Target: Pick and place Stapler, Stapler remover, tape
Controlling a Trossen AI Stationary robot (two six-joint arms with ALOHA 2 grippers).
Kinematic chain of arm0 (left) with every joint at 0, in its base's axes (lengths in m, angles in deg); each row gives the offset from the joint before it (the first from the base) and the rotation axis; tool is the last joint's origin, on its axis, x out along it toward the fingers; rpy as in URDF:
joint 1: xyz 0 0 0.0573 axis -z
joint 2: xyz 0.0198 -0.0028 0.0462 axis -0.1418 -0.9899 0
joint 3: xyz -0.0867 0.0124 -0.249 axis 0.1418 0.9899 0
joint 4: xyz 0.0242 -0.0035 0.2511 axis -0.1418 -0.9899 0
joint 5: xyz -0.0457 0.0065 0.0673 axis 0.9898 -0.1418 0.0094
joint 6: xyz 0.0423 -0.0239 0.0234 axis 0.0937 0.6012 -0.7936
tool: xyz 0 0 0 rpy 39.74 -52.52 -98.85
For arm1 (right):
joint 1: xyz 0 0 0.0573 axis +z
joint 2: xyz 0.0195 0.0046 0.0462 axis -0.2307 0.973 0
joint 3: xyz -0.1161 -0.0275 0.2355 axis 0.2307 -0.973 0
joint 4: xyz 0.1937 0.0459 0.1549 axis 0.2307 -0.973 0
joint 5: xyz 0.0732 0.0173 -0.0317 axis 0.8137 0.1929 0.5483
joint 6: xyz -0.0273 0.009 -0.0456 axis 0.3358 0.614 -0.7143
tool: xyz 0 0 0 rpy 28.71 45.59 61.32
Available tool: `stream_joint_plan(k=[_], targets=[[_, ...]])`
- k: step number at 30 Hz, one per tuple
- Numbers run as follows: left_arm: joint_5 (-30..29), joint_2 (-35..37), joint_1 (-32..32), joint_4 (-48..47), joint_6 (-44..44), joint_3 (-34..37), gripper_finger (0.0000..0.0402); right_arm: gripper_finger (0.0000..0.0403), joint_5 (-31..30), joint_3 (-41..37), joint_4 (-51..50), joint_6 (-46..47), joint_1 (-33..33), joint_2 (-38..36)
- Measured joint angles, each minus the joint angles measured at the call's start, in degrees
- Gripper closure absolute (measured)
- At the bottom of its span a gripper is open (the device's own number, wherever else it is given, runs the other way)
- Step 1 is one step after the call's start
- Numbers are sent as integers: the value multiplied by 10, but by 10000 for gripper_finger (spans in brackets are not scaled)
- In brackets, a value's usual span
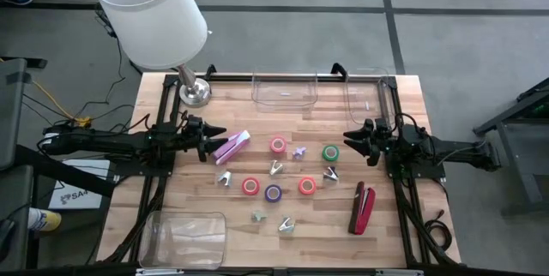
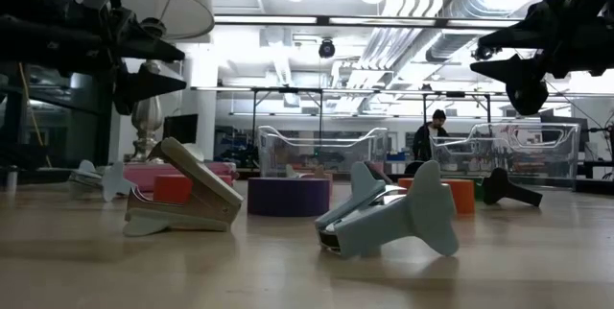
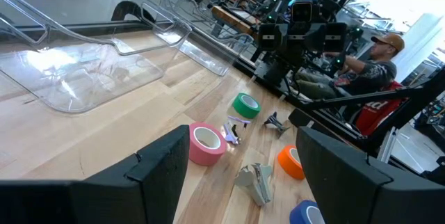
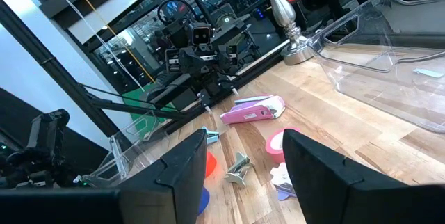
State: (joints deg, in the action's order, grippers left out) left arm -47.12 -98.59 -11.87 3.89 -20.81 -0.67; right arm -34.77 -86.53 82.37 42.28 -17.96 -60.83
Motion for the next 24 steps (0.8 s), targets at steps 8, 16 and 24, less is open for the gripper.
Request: stream_joint_plan(k=[8,16,24], targets=[[0,0,0,0,0,0,141,221,0,0,0,0,0,0],[0,0,0,0,0,0,141,221,1,0,0,10,0,0],[0,0,0,0,0,0,141,221,2,0,0,38,0,0]])
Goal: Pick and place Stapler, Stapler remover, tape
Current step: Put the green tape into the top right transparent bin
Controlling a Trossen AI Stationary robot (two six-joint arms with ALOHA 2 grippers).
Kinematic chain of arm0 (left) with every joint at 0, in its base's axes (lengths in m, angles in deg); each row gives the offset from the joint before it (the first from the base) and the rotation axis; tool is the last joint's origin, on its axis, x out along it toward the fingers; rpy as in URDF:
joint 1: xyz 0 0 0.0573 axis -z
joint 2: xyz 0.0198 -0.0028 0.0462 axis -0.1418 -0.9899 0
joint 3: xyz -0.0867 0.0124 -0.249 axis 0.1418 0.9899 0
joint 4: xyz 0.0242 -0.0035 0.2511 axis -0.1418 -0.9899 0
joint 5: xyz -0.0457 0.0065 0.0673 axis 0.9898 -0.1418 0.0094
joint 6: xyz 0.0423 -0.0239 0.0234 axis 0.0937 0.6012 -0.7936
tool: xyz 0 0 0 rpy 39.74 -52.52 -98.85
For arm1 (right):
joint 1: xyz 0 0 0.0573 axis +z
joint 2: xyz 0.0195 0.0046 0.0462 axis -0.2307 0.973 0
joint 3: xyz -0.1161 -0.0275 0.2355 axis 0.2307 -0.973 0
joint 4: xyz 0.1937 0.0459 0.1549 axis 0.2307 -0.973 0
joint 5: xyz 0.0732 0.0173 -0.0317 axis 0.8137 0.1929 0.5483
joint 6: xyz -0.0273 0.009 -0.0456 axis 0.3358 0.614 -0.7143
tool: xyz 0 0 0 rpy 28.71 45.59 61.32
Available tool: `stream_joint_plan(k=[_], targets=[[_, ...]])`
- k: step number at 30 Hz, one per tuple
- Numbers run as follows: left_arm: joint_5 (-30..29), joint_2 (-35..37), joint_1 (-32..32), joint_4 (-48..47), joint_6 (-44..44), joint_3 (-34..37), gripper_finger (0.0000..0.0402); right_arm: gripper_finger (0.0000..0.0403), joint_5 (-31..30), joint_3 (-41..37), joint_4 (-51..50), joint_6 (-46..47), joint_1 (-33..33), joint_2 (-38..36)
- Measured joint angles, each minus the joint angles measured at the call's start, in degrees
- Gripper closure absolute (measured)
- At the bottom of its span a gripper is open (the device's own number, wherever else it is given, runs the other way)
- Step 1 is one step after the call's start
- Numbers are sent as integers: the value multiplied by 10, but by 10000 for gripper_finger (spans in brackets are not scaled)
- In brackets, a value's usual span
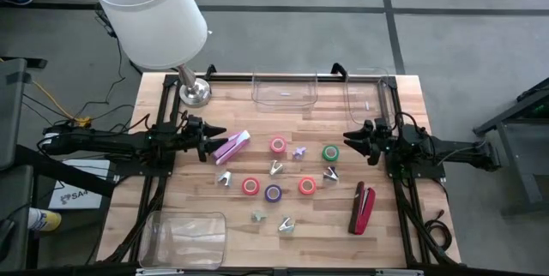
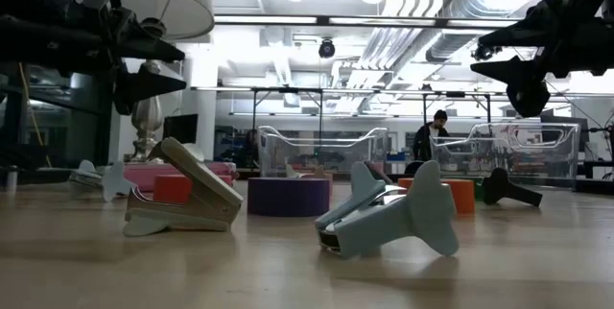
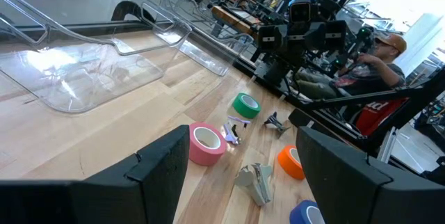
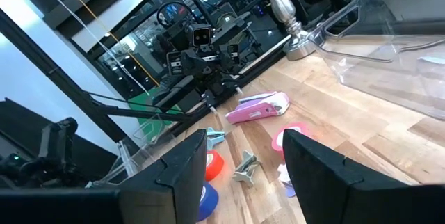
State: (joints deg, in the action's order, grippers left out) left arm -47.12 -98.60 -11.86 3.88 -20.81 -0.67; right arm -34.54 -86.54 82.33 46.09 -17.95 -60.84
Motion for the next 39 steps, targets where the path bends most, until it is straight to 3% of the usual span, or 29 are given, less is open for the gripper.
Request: stream_joint_plan(k=[7,12,24,34,39], targets=[[0,0,0,0,0,0,141,221,23,0,-7,39,0,2],[0,0,0,0,0,0,141,221,36,4,-21,125,0,32],[0,0,0,0,0,0,141,221,8,114,-137,182,0,147],[0,0,0,0,0,0,141,221,-28,192,-255,280,0,231],[0,0,0,0,0,0,141,221,-20,223,-268,271,0,291]])
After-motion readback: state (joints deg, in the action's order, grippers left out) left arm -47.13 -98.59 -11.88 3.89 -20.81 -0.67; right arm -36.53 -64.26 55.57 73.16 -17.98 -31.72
